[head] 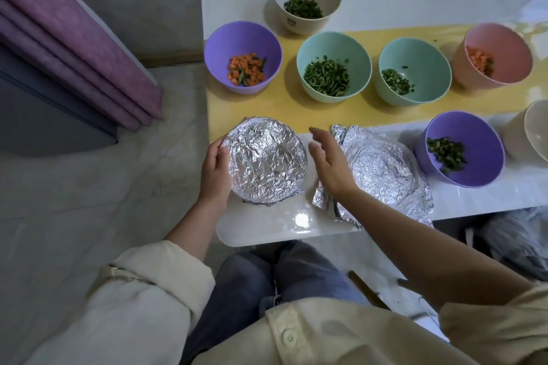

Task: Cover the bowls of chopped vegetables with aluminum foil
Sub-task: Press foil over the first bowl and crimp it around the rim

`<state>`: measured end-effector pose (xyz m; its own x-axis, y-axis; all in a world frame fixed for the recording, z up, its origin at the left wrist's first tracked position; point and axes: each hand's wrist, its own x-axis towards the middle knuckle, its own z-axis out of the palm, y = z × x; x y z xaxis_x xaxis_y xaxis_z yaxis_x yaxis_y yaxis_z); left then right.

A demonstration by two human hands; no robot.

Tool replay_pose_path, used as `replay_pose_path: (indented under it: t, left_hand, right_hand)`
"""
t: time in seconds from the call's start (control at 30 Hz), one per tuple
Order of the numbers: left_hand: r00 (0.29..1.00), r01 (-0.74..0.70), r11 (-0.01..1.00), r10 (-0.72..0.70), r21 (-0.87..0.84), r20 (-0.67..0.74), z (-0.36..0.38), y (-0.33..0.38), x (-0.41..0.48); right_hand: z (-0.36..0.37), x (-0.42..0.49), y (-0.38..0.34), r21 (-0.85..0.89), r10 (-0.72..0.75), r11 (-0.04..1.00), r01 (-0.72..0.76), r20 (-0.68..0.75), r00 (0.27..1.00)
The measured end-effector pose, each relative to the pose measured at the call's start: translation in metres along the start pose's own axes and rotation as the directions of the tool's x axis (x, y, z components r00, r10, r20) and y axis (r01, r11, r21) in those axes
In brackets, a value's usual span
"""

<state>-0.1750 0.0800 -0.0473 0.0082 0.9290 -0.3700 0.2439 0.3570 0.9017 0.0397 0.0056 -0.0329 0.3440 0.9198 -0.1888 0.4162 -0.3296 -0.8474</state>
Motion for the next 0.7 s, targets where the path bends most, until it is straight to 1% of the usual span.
replay_pose_path:
  t: [0.07, 0.1, 0.17, 0.23, 0.27, 0.3, 0.33, 0.37, 0.43, 0.47, 0.53, 0.6, 0.67, 0.7]
  left_hand:
    - [0.999, -0.034, 0.998, 0.033, 0.050, 0.013, -0.005, -0.002, -0.003]
    - [0.997, -0.070, 0.994, 0.072, 0.080, -0.017, -0.007, -0.003, -0.005]
    - [0.978, -0.172, 0.973, 0.188, 0.155, -0.093, -0.007, -0.005, -0.009]
    - [0.954, -0.246, 0.939, 0.279, 0.240, -0.114, -0.002, -0.005, -0.016]
    - [0.944, -0.246, 0.923, 0.297, 0.295, -0.141, 0.002, -0.007, -0.019]
    - [0.938, -0.216, 0.916, 0.291, 0.339, -0.189, 0.003, -0.008, -0.022]
    - [0.933, -0.170, 0.921, 0.264, 0.351, -0.243, 0.003, -0.008, -0.023]
    - [0.936, -0.141, 0.934, 0.234, 0.329, -0.263, 0.001, -0.008, -0.023]
    - [0.963, -0.126, 0.956, 0.182, 0.267, -0.197, -0.005, -0.005, -0.020]
    - [0.969, -0.140, 0.954, 0.187, 0.267, -0.162, -0.008, -0.002, -0.019]
    - [0.959, -0.188, 0.945, 0.236, 0.269, -0.156, -0.011, 0.006, -0.014]
    - [0.952, -0.230, 0.943, 0.269, 0.243, -0.144, -0.010, 0.013, -0.006]
    - [0.953, -0.271, 0.932, 0.296, 0.242, -0.072, -0.007, 0.016, -0.001]
    - [0.945, -0.305, 0.913, 0.325, 0.271, -0.030, -0.005, 0.016, 0.001]
  right_hand:
    - [0.015, 0.006, -0.016, 0.094, -0.011, 0.995, 0.012, -0.013, 1.000]
    - [0.022, 0.009, -0.021, 0.114, -0.016, 0.993, 0.015, 0.004, 1.000]
    - [0.034, 0.014, -0.028, 0.122, -0.007, 0.993, 0.003, 0.026, 1.000]
    - [0.040, 0.017, -0.028, 0.128, 0.025, 0.991, -0.023, -0.019, 0.999]
    - [0.040, 0.018, -0.026, 0.133, 0.045, 0.990, -0.038, -0.051, 0.998]
    - [0.039, 0.019, -0.025, 0.135, 0.062, 0.989, -0.052, -0.073, 0.995]
    - [0.036, 0.019, -0.024, 0.135, 0.080, 0.988, -0.068, -0.087, 0.993]
    - [0.033, 0.018, -0.024, 0.133, 0.097, 0.988, -0.084, -0.094, 0.991]
    - [0.028, 0.012, -0.024, 0.083, 0.111, 0.991, -0.101, -0.128, 0.986]
    - [0.026, 0.008, -0.023, 0.035, 0.110, 0.994, -0.105, -0.157, 0.981]
    - [0.022, -0.001, -0.017, -0.046, 0.111, 0.992, -0.121, -0.173, 0.979]
    - [0.020, -0.010, -0.011, -0.114, 0.092, 0.988, -0.107, -0.132, 0.987]
    - [0.018, -0.017, -0.010, -0.234, 0.059, 0.969, -0.083, -0.108, 0.992]
    - [0.016, -0.018, -0.011, -0.274, 0.059, 0.957, -0.090, -0.117, 0.991]
